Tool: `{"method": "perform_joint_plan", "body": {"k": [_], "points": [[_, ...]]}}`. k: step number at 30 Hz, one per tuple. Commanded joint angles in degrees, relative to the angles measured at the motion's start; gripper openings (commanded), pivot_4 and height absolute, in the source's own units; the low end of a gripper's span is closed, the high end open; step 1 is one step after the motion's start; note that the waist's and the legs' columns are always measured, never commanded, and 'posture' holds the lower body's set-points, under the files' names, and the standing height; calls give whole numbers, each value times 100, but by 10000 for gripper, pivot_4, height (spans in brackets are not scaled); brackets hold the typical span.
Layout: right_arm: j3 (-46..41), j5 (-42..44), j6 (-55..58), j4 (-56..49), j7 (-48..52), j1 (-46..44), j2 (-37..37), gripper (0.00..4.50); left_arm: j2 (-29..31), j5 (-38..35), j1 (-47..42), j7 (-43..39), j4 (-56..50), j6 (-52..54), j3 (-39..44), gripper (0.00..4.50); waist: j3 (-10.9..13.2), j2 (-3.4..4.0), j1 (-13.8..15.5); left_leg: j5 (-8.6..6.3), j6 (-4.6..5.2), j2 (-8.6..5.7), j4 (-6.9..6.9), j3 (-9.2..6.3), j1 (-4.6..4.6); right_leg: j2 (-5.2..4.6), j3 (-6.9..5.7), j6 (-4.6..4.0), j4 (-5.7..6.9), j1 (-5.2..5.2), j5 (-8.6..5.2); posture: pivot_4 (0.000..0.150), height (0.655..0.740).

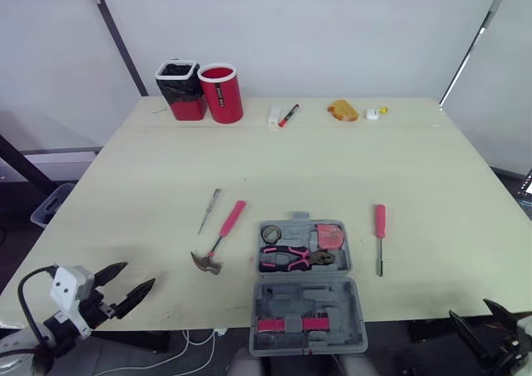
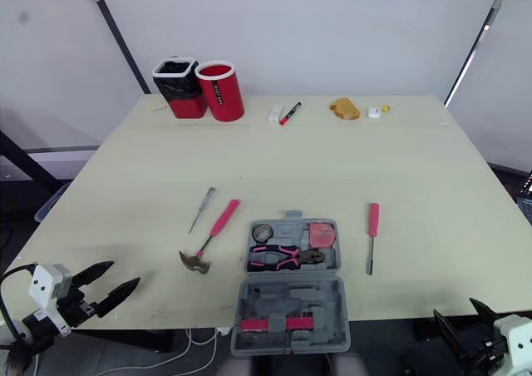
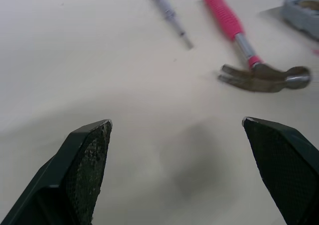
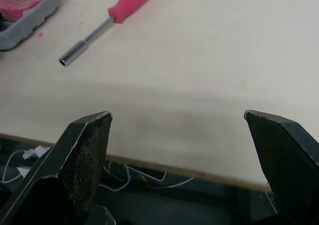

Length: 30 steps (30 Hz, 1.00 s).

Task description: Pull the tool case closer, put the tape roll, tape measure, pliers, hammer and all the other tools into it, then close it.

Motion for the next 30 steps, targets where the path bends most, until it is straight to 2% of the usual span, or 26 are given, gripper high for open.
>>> {"method": "perform_joint_plan", "body": {"k": [1, 10, 11, 12, 13, 14, 15, 19, 21, 22, 30], "points": [[112, -34, 184, -370, 62, -150, -251, 44702, 314, 15, -162, -461, -380, -16, -182, 45000, 0, 0, 5, 0, 0, -1, 0, 0, 0, 2, -1, -1, 0, 1, 0, 1500, 7400], [902, -210, 748, -865, 304, -1046, -788, 44702, 372, 236, -605, -1048, -1072, 199, -1167, 45000, 3, 5, -2, 1, 2, -11, -1, 1, -5, 43, 1, 1, -8, 3, 2, 1500, 7400], [1020, -198, 892, -916, 355, -1218, -878, 40828, 363, 226, -660, -1126, -1155, 264, -1287, 45000, 3, 5, -2, 1, 2, -9, -1, 2, -4, 52, 4, 1, -8, 3, 3, 1500, 7400], [1112, -176, 1039, -953, 382, -1363, -951, 39324, 365, 218, -705, -1180, -1212, 317, -1382, 40839, 3, 5, -2, 1, 3, -9, -1, 1, -5, 53, 4, 2, -8, 3, 3, 1500, 7400], [1183, -197, 1125, -967, 401, -1477, -1006, 37498, 364, 223, -743, -1213, -1247, 336, -1454, 39389, 4, 5, 0, 2, 3, -7, -1, -1, -4, 61, 6, 2, -8, 4, 3, 1500, 7400], [1279, -233, 1191, -977, 456, -1585, -1081, 33419, 370, 231, -779, -1261, -1287, 357, -1527, 36379, 3, 6, 4, 2, 3, -7, -1, -2, -4, 63, 7, 1, -8, 4, 3, 1500, 7400], [1365, -262, 1254, -979, 498, -1680, -1137, 29093, 374, 241, -817, -1297, -1314, 371, -1589, 32380, 4, 6, 4, 2, 3, -7, -1, -5, -4, 66, 7, 1, -8, 4, 4, 1500, 7400], [1826, -444, 1507, -912, 660, -2164, -1320, 8417, 386, 358, -1021, -1449, -1356, 431, -1904, 11653, 4, 5, 9, 2, 3, -6, -1, -9, -4, 73, 7, 20, -7, 4, 15, 1500, 7400], [2084, -584, 1620, -800, 764, -2434, -1389, 0, 412, 517, -1108, -1557, -1331, 368, -2103, 2114, 4, 5, 10, 2, 3, -6, -1, -8, -5, 73, 7, 21, -7, 4, 15, 1500, 7400], [2204, -647, 1678, -737, 814, -2568, -1420, 0, 416, 573, -1147, -1599, -1337, 361, -2190, 648, 4, 5, 11, 2, 4, -6, 0, -7, -5, 74, 8, 21, -7, 4, 16, 1500, 7400], [3176, -1430, 1698, -199, 1187, -3413, -1626, 0, 290, 909, -1589, -1691, -1195, 336, -2775, 648, 4, 5, 16, 2, 4, -7, 4, -9, -7, 76, 9, 21, -6, 5, 16, 1500, 7400]]}}
